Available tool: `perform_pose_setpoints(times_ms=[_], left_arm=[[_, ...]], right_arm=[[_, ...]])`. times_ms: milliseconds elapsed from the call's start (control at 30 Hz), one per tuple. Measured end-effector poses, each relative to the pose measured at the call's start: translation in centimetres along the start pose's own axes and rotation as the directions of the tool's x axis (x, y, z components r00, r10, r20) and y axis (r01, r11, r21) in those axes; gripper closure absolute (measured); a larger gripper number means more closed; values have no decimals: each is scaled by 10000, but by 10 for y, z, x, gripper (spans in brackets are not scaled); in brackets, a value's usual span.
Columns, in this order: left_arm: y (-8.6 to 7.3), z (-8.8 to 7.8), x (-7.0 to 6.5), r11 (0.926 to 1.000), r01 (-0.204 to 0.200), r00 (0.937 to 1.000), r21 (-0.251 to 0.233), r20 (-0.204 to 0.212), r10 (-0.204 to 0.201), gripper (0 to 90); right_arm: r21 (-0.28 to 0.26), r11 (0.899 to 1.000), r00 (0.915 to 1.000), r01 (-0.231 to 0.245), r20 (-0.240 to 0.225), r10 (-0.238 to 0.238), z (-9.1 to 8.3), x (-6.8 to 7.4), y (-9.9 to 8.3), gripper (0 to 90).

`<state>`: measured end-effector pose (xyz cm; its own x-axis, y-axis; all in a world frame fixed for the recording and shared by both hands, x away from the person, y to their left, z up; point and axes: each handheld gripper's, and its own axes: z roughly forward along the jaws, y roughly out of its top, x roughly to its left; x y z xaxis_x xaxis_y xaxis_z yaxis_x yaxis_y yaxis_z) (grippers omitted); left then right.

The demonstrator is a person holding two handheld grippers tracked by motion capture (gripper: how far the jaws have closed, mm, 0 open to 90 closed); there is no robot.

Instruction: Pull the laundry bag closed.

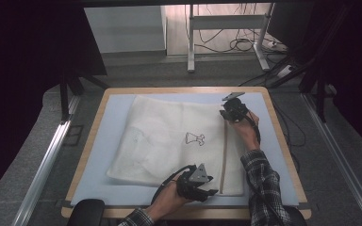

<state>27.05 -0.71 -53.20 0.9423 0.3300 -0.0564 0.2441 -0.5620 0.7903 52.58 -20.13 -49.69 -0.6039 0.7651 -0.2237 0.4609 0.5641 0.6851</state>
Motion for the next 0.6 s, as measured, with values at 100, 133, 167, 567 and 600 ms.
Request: perform_pose_setpoints(times_ms=[100,133,167,567,600], left_arm=[[1,-1,2,9999,166,9998,-21,126,-165,402],[1,-2,3,9998,212,9997,-26,149,-211,393],[1,-2,3,9997,253,9995,-49,163,-252,383],[-1,-6,6,9997,225,9991,118,361,-229,229],[-1,-6,6,9997,242,9991,100,339,-245,211]], right_arm=[[-107,9999,9999,-69,-109,68,-4,1,-2,659],[-104,9999,9999,-114,-128,113,-5,1,-2,648],[-98,9999,9998,-128,-169,126,-6,1,-3,641],[10,9997,9957,-253,-893,252,-11,7,-7,576],[3,9996,9951,-276,-949,275,-11,8,-7,564]])
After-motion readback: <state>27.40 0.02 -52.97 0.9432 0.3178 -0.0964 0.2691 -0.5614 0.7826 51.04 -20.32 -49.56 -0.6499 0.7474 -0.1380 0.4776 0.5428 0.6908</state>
